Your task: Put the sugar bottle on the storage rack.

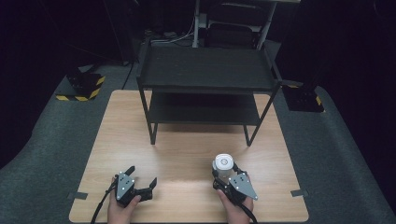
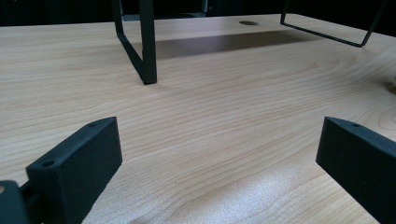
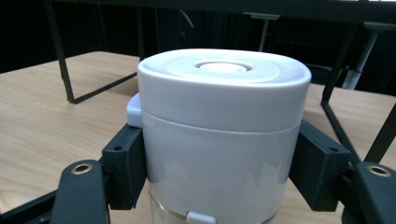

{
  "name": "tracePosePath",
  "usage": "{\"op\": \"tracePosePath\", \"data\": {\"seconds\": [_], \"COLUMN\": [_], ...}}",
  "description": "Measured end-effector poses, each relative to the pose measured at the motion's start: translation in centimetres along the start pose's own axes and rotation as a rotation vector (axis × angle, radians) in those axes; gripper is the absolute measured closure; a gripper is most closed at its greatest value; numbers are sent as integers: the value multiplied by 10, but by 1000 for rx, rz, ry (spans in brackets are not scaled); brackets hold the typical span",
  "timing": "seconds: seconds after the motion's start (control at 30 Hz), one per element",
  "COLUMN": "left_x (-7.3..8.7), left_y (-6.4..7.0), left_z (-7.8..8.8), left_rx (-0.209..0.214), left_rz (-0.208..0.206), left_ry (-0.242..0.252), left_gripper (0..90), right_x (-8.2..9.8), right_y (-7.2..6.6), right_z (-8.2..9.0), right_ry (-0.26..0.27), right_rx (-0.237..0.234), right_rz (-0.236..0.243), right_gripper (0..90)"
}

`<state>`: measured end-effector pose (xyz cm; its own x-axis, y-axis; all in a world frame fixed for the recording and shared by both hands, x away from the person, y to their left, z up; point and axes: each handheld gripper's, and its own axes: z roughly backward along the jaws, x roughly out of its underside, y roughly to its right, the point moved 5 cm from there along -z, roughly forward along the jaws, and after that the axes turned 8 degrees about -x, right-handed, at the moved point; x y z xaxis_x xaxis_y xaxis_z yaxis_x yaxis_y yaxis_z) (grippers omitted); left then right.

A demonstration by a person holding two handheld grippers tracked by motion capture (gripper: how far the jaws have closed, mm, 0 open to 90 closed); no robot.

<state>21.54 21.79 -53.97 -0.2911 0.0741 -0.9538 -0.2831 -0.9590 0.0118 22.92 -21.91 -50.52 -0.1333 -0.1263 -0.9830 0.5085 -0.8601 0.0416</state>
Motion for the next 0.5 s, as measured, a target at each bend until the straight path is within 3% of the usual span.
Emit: {"op": "tracePosePath", "data": {"seconds": [0.37, 0.5], "left_x": [0, 0], "left_y": [0, 0], "left_z": [0, 0], "left_rx": [-1, 0], "left_rz": [1, 1], "left_ry": [3, 3], "left_gripper": [5, 5], "right_x": [-29, -47], "right_y": [13, 19], "right_z": [-4, -8], "right_ry": [36, 47], "right_rx": [3, -1], "right_rz": [-5, -5], "right_gripper": [299, 299]}}
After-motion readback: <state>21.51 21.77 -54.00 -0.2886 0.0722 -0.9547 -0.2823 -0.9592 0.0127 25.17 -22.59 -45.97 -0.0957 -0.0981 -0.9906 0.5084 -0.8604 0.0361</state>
